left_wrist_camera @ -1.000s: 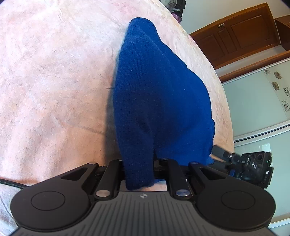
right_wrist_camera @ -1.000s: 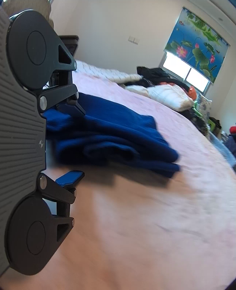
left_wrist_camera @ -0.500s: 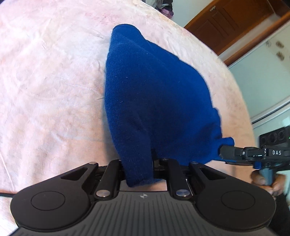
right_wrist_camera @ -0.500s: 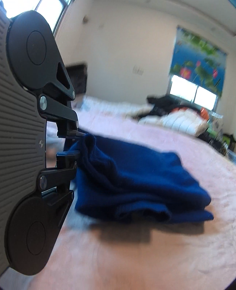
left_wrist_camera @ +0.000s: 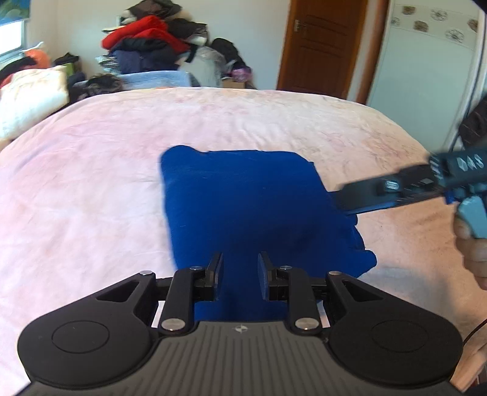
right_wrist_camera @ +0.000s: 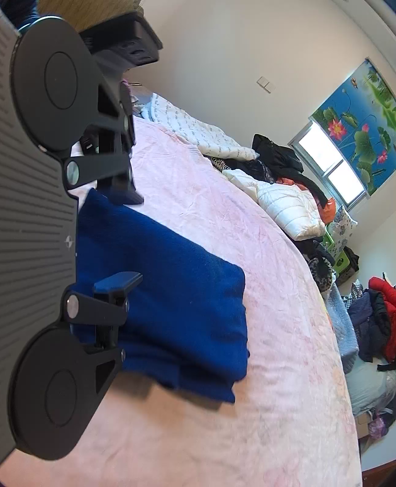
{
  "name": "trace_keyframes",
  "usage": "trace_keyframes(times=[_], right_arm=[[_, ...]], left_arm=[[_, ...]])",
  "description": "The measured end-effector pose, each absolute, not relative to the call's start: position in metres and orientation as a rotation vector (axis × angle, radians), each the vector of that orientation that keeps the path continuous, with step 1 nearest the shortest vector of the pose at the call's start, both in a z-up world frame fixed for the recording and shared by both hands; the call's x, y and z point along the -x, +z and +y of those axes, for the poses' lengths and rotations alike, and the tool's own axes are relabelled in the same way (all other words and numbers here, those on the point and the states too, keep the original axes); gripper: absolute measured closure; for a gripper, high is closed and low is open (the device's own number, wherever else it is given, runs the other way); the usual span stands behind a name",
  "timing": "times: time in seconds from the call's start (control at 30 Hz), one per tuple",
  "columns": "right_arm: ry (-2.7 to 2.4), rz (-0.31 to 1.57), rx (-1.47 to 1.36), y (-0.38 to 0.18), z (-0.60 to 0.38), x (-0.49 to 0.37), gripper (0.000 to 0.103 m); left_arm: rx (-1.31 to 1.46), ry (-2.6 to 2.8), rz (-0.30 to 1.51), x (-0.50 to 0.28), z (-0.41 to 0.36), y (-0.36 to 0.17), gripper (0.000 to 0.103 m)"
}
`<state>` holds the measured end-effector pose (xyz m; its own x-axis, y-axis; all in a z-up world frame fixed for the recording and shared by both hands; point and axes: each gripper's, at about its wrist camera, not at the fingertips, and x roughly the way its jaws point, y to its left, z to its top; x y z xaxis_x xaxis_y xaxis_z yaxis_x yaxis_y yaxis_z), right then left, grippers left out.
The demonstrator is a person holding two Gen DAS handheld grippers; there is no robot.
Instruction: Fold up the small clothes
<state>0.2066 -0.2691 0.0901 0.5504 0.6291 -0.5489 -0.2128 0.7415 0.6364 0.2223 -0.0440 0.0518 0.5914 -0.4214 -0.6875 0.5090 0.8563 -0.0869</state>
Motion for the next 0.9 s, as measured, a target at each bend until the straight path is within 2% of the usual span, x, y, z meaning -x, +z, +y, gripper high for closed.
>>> trace_keyframes(times=[0.07, 0.1, 0.13, 0.2, 0.33, 0.4, 0.5, 0.53, 0.63, 0.7, 0.8, 0.9], right_arm=[[0.451, 0.942, -0.520, 0.066, -0.262, -0.223, 0.041], [0.423, 0.986, -0.508, 0.050, -0.260, -0.226, 0.047], [0.421, 0.998, -0.504, 0.038, -0.263, -0.223, 0.062], [0.410, 0.960, -0.526, 0.027, -0.273, -0.212, 0.080], [0.393, 0.954, -0.589, 0.018, -0.284, -0.209, 0.097], [0.371, 0.945, -0.608, 0.024, -0.284, -0.205, 0.096], [0.354, 0.830, -0.562, 0.051, -0.273, -0.184, 0.077], [0.359, 0.798, -0.539, 0.059, -0.268, -0.177, 0.066], [0.407, 0.793, -0.527, 0.064, -0.255, -0.169, 0.049], [0.382, 0.849, -0.501, 0.050, -0.248, -0.171, 0.046], [0.335, 0.854, -0.492, 0.029, -0.252, -0.168, 0.059], [0.300, 0.835, -0.527, 0.038, -0.254, -0.154, 0.056]], left_arm=[[-0.164, -0.491, 0.820, -0.233, -0.054, 0.027, 0.080], [-0.180, -0.480, 0.836, -0.235, -0.056, 0.016, 0.080], [-0.174, -0.484, 0.842, -0.236, -0.055, 0.005, 0.080], [-0.137, -0.489, 0.811, -0.232, -0.047, 0.000, 0.080], [-0.071, -0.491, 0.824, -0.235, -0.041, -0.003, 0.080], [-0.077, -0.486, 0.829, -0.234, -0.041, -0.002, 0.080], [-0.086, -0.478, 0.828, -0.233, -0.047, -0.002, 0.079], [-0.087, -0.475, 0.826, -0.233, -0.049, -0.002, 0.079], [-0.083, -0.465, 0.824, -0.233, -0.051, -0.003, 0.079], [-0.086, -0.460, 0.820, -0.232, -0.052, -0.003, 0.078], [-0.090, -0.451, 0.810, -0.228, -0.052, -0.004, 0.078], [-0.067, -0.429, 0.804, -0.220, -0.048, 0.000, 0.074]])
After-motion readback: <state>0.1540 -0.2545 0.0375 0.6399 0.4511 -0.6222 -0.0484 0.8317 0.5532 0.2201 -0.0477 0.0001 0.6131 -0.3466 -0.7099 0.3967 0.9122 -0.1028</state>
